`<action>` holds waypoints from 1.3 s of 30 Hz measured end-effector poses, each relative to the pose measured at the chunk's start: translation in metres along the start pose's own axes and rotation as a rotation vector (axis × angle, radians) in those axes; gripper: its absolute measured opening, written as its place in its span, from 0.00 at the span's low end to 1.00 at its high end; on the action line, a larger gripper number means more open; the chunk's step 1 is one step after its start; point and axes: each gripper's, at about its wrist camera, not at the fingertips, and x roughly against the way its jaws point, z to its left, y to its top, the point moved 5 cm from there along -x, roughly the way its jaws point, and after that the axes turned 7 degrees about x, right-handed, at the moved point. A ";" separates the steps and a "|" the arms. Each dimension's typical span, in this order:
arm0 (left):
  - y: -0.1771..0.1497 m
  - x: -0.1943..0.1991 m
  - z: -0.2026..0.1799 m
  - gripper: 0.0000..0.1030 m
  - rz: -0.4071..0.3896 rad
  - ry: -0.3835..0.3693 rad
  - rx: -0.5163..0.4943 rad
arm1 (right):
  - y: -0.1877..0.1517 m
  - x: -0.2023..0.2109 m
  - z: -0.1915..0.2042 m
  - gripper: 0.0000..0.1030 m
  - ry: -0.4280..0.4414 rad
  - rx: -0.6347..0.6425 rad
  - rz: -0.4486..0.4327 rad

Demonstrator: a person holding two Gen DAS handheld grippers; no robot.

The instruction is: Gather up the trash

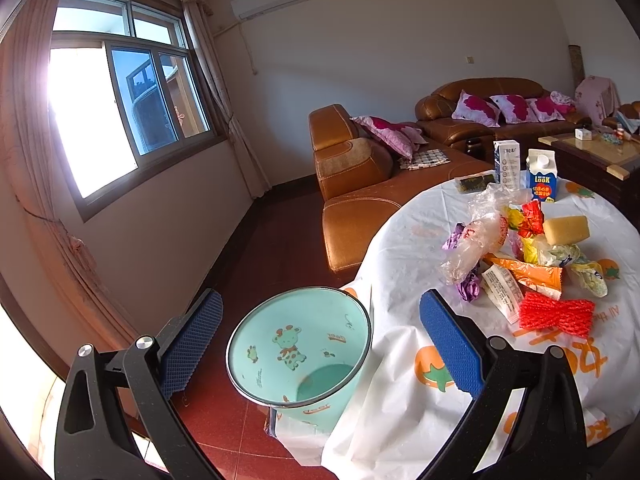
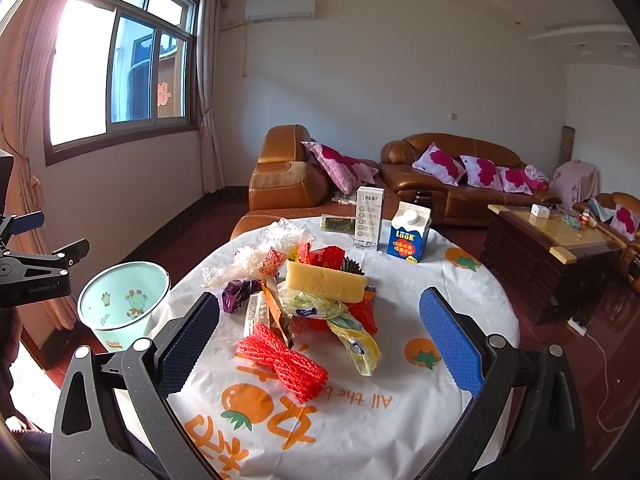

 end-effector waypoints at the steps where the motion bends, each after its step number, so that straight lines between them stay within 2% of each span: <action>1: 0.000 0.000 0.000 0.94 0.000 0.000 0.000 | 0.000 0.000 0.000 0.96 0.000 0.000 0.000; 39: 0.001 0.000 0.004 0.94 0.003 0.003 0.003 | -0.003 -0.004 0.000 0.96 0.003 -0.009 0.014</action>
